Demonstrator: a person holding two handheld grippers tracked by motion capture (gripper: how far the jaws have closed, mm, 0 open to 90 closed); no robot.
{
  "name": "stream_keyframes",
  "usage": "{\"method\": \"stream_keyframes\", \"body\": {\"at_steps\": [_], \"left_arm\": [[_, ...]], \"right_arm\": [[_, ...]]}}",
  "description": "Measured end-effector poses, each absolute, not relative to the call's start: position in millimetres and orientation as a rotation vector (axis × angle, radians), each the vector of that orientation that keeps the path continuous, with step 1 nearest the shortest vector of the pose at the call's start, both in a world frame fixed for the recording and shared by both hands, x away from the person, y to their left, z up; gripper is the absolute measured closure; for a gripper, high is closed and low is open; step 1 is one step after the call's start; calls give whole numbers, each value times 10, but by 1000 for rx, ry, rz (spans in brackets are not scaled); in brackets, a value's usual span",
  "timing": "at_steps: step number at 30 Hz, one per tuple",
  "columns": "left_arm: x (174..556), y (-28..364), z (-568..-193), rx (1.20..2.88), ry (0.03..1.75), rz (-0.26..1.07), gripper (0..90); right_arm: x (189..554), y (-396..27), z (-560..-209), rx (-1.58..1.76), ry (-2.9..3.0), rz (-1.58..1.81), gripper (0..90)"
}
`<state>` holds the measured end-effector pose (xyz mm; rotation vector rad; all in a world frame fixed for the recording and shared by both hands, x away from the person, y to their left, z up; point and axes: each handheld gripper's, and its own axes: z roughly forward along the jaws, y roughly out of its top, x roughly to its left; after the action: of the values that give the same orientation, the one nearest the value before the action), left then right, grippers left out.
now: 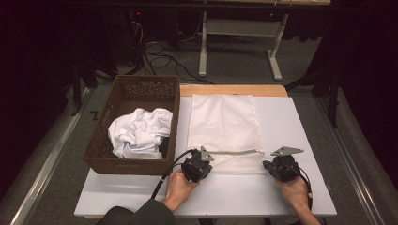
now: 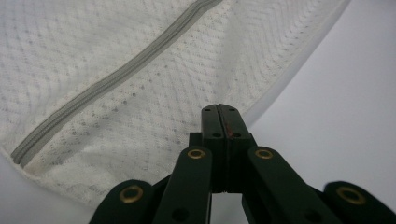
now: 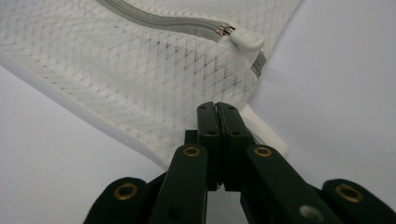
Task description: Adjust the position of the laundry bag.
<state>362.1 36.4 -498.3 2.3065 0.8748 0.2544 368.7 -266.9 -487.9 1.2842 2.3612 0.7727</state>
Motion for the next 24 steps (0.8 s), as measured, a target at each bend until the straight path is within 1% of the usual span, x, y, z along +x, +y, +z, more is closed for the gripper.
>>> {"method": "stream_keyframes", "body": {"at_steps": [7, 10, 11, 12, 13, 15, 16, 18, 19, 24], "left_arm": [[3482, 338, -5020, 2337, 852, 198, 900], [3440, 355, -5039, 2330, 852, 184, 896], [3440, 354, -5033, 2329, 849, 183, 892], [3446, 359, -5029, 2318, 851, 178, 804], [3455, 371, -5022, 2313, 850, 169, 804], [3466, 382, -5014, 2317, 860, 204, 708], [3469, 382, -5012, 2315, 876, 236, 659], [3477, 392, -4997, 2309, 893, 268, 597], [3480, 394, -4990, 2300, 900, 282, 580], [3534, 383, -4999, 2306, 919, 324, 537]], "right_arm": [[3526, -2752, -4882, 1311, 2369, 806, 899], [3492, -2774, -4890, 1321, 2372, 828, 879], [3491, -2776, -4889, 1320, 2367, 837, 849], [3492, -2775, -4880, 1322, 2361, 840, 803], [3498, -2773, -4877, 1323, 2343, 853, 758], [3513, -2772, -4859, 1341, 2319, 894, 672], [3519, -2766, -4849, 1340, 2309, 904, 645], [3536, -2744, -4833, 1327, 2308, 921, 641], [3546, -2727, -4827, 1315, 2312, 919, 642], [3627, -2658, -4829, 1305, 2313, 891, 667]]}}
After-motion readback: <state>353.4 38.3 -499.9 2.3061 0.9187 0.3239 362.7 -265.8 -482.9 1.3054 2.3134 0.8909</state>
